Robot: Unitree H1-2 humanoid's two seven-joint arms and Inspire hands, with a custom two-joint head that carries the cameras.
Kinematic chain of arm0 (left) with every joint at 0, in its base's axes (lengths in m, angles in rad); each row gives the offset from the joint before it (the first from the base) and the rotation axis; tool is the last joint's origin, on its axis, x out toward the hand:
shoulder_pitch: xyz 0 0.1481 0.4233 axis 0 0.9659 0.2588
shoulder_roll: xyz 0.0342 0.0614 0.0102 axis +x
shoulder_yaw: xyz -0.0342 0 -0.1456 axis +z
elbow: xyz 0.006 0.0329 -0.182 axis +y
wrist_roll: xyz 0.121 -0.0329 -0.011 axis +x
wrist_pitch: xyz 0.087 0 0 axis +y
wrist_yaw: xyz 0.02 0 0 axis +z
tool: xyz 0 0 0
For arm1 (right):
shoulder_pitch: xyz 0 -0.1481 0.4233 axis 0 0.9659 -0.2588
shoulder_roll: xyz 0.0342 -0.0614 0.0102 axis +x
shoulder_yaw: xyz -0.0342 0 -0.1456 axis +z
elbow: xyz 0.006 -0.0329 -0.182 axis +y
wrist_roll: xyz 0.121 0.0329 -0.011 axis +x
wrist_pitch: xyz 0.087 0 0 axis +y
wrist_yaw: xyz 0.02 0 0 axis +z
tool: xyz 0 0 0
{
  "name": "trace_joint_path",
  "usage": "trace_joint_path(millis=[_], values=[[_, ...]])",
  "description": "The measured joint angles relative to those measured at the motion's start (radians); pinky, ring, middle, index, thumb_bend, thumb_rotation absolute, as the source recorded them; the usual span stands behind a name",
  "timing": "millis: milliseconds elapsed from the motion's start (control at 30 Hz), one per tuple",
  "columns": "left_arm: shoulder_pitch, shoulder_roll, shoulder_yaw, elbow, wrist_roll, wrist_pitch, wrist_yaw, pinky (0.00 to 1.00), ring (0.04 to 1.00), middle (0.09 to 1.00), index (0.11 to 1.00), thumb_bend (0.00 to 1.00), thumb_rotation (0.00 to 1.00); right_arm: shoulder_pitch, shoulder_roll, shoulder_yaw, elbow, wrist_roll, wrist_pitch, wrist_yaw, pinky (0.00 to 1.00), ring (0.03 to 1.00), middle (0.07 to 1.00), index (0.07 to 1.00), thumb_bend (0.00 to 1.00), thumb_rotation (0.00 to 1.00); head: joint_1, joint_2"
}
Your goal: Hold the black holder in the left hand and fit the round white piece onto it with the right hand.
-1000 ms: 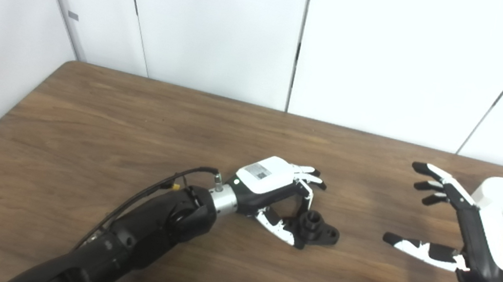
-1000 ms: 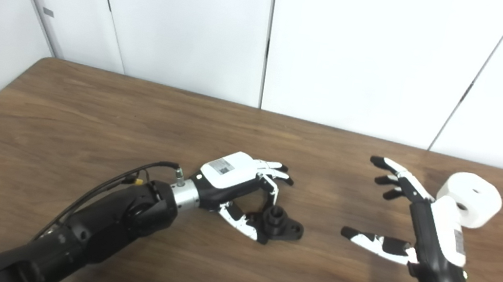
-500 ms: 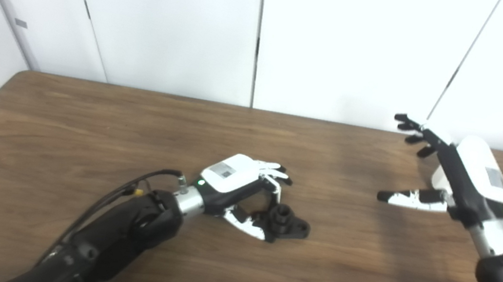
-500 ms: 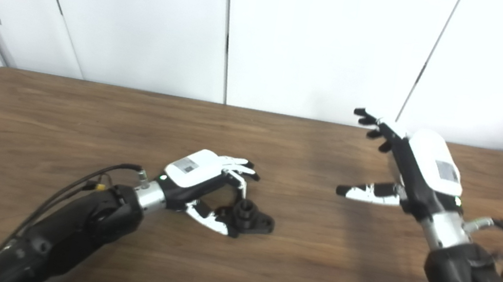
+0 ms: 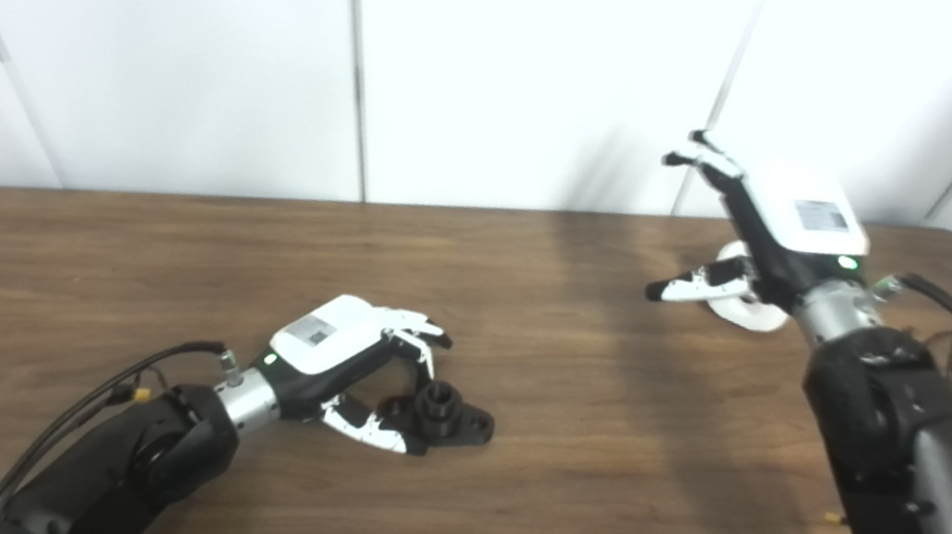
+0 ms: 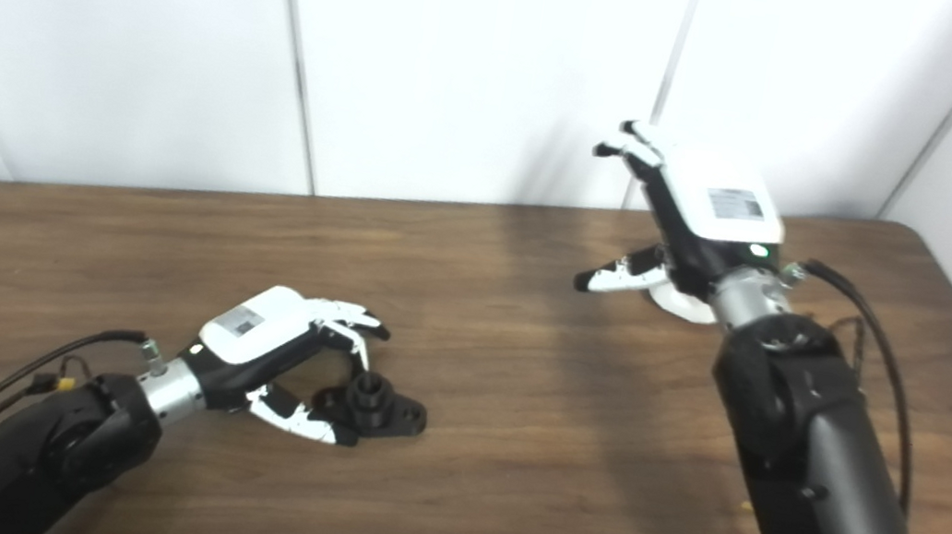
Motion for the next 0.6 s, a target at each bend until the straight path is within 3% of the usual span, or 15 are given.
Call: trace_joint_path(millis=[200,600], values=[[-0.011,0.022,-0.037,0.016,-0.039,-0.009,0.034,0.75,0.837,0.802,0.482,0.52,0.06,-0.039,0.001,0.015,0.001,-0.113,0.098,0.098,0.91,1.0,1.0,0.879,0.89,0.38,-0.025,-0.005],[-0.036,0.053,-0.109,0.036,-0.06,-0.009,0.097,0.76,0.834,0.804,0.482,0.52,0.06,-0.067,-0.036,0.017,0.103,-0.173,0.132,0.17,0.93,1.0,1.0,0.893,0.95,0.38,-0.043,-0.012]])
